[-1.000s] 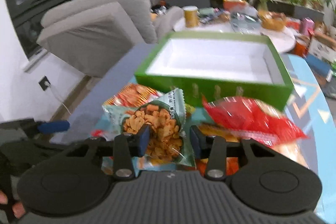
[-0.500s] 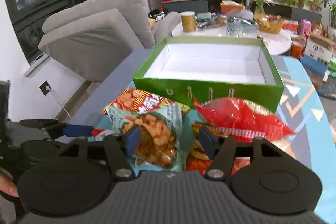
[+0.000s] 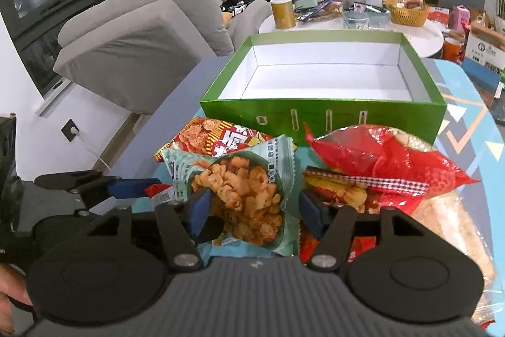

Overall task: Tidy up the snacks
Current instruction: 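Close the right gripper on the green snack bag's top edge, then lift the green snack bag with the right gripper over the green box, then open the right gripper to drop the green bag into the box, then grasp the red-and-yellow crayfish chip bag with the right gripper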

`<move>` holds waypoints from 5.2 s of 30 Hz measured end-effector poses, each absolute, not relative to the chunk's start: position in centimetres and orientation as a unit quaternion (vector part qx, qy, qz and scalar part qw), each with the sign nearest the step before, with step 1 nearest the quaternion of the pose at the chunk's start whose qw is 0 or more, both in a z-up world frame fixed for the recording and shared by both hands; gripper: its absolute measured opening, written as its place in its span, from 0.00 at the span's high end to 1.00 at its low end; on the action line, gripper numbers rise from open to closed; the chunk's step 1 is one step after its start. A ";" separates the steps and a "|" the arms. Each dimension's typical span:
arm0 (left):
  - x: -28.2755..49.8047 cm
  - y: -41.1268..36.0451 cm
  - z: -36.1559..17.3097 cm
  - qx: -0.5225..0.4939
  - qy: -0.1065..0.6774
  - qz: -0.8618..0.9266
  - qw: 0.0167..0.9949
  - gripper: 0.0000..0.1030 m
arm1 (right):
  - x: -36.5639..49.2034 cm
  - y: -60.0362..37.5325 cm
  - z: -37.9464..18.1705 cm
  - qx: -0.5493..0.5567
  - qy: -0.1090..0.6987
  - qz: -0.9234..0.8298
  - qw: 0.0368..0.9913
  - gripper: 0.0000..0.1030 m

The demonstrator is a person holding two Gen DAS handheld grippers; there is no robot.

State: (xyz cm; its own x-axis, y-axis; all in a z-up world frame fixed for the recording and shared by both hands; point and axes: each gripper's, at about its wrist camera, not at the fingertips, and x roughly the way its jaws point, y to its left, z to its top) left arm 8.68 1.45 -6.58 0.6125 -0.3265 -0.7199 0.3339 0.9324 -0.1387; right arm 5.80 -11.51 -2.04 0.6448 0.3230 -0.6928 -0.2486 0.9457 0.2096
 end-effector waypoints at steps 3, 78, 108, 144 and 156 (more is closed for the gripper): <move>8.5 1.5 -6.3 0.000 0.394 -0.201 0.897 0.29 | 5.8 -11.6 -2.1 0.051 0.390 0.159 0.905 0.30; 20.0 -2.6 1.1 0.045 0.305 -0.241 0.920 0.32 | 15.0 -15.6 3.3 0.123 0.289 0.161 0.936 0.33; 20.0 -0.7 -1.8 0.059 0.365 -0.192 0.909 0.30 | 14.7 -14.7 1.6 0.122 0.346 0.149 0.918 0.33; 15.2 7.1 -6.4 -0.030 0.393 -0.126 0.910 0.20 | 10.9 -7.8 -0.3 0.178 0.399 0.123 0.891 0.32; 15.1 9.8 -6.9 -0.025 0.384 -0.103 0.917 0.19 | 11.1 -5.1 -1.1 0.122 0.420 0.120 0.891 0.32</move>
